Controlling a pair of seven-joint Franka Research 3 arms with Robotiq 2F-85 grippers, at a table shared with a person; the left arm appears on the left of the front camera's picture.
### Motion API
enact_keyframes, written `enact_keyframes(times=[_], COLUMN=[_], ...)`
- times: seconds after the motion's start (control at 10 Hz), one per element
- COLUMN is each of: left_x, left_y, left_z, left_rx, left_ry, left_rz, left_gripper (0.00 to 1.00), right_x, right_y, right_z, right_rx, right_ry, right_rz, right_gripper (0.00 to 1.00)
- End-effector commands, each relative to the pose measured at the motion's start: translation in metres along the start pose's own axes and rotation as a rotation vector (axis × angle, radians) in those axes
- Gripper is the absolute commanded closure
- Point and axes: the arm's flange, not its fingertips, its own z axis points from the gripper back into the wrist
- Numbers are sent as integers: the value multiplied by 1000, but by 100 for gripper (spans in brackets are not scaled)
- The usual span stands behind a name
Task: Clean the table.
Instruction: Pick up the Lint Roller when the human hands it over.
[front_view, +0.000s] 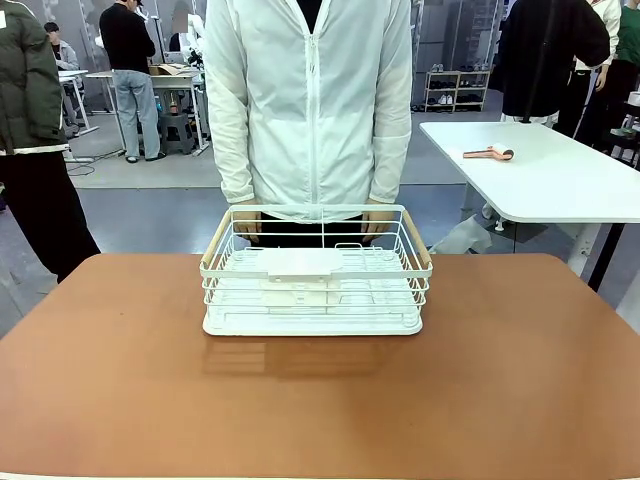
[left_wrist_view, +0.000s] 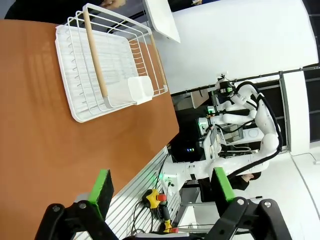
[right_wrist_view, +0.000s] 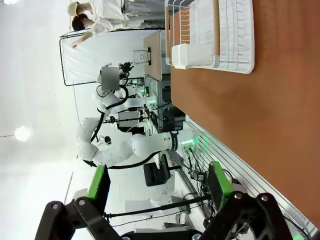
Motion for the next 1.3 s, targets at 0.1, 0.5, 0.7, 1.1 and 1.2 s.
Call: enact_keyframes(times=[0.1,0.5,0.7,1.1,1.2], left_x=[4,-3,-4,-5,-5], left_y=[-4,4,4,6,6], left_z=[2,20,23,20,20], left_rx=[-5,-12,-8,18,18], left_ry=[17,-43,-52,-47,-47], left_rz=[-21,-5,-8,19,19], left_gripper=[0,0,0,0,0], right_x=[3,-1,-2,-2,-2], right_y=[-3,-14,-16,-16,-16], right_z=[9,34,41,39,39], right_rx=[-5,17,15,4,4], right_ry=[28,-11,-17,-38,-38], right_rz=[39,25,25,-8,-8], right_gripper=[0,0,0,0,0])
